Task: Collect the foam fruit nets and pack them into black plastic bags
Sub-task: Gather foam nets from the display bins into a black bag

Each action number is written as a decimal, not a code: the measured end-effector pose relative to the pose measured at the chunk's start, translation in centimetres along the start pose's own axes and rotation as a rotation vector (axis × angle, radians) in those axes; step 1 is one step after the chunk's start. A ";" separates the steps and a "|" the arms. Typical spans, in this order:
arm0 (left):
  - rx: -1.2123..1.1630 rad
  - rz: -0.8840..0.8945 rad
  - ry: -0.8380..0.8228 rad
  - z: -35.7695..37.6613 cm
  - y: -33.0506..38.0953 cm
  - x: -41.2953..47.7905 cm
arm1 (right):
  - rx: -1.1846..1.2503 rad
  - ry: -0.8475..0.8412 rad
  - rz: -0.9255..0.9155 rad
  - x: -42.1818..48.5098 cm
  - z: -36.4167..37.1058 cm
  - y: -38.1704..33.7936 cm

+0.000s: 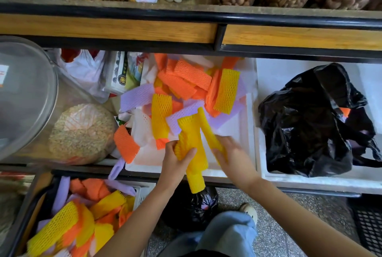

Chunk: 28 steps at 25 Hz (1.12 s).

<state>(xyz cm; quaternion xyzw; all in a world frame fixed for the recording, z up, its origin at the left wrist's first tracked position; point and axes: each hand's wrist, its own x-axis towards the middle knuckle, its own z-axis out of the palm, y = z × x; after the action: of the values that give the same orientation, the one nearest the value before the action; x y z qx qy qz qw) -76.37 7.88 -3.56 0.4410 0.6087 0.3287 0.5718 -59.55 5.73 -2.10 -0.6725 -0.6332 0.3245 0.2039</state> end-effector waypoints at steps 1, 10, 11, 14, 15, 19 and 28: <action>-0.037 -0.004 -0.019 0.3 0.3 -0.3 | 0.003 -0.105 -0.016 -0.7 0.7 -0.4; -0.064 0.051 0.154 -0.2 -0.2 -0.3 | 0.083 -0.040 0.034 -1.3 1.0 -1.2; -0.113 0.050 0.156 -0.1 0.0 -0.4 | 0.065 -0.076 0.020 -1.5 1.2 -1.4; -0.236 0.021 0.071 0.8 1.0 -1.2 | 0.027 -0.167 0.053 -1.9 2.3 -2.4; -0.268 0.017 0.018 1.0 1.2 -1.5 | 0.048 -0.147 0.097 -1.7 2.6 -2.6; -0.161 0.088 -0.187 -0.9 0.3 -1.6 | 0.095 -0.035 0.247 0.1 2.5 -2.9; 0.738 0.126 0.430 -13.7 -7.5 2.8 | -0.012 -0.085 0.212 3.6 3.9 -4.3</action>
<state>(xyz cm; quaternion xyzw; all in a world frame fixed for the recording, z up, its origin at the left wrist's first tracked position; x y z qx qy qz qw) -90.99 8.87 -9.71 0.5738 0.7626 0.2077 0.2145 -65.41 9.23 -2.56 -0.7226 -0.5684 0.3687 0.1373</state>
